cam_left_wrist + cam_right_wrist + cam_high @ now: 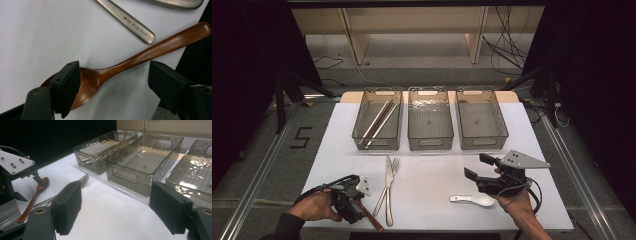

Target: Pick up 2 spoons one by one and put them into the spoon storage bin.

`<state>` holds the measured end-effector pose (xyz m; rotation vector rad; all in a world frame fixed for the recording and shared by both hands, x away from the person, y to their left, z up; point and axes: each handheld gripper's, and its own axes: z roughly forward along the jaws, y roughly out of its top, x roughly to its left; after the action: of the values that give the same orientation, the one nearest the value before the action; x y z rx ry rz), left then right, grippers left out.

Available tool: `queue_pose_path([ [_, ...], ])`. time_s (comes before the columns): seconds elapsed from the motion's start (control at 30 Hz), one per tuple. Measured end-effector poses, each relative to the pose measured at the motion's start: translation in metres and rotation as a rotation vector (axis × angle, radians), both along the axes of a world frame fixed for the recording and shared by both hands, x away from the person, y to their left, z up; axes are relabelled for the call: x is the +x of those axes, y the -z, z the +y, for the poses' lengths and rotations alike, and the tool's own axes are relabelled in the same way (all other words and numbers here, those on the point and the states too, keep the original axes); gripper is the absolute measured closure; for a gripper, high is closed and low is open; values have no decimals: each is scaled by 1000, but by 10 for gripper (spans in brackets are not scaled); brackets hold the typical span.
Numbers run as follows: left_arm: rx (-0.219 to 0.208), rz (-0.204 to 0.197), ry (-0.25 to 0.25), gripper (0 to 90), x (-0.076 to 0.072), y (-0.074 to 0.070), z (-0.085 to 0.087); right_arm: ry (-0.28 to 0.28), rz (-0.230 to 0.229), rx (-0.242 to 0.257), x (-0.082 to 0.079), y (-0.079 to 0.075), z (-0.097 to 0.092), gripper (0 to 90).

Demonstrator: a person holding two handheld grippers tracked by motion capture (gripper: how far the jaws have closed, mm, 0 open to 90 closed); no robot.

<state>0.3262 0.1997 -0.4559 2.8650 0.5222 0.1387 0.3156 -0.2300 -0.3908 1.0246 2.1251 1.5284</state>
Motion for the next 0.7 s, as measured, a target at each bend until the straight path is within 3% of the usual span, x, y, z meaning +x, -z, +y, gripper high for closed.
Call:
queue_pose_path([
  [0.1,15,-11,15,271,0,1,-2,0,1,-1,0,0,0,268],
  [0.4,25,10,74,296,2,5,-3,-2,4,-3,0,1,0,268],
  [0.7,41,-5,63,334,7,6,-3,0,8,-5,1,1,0,269],
])
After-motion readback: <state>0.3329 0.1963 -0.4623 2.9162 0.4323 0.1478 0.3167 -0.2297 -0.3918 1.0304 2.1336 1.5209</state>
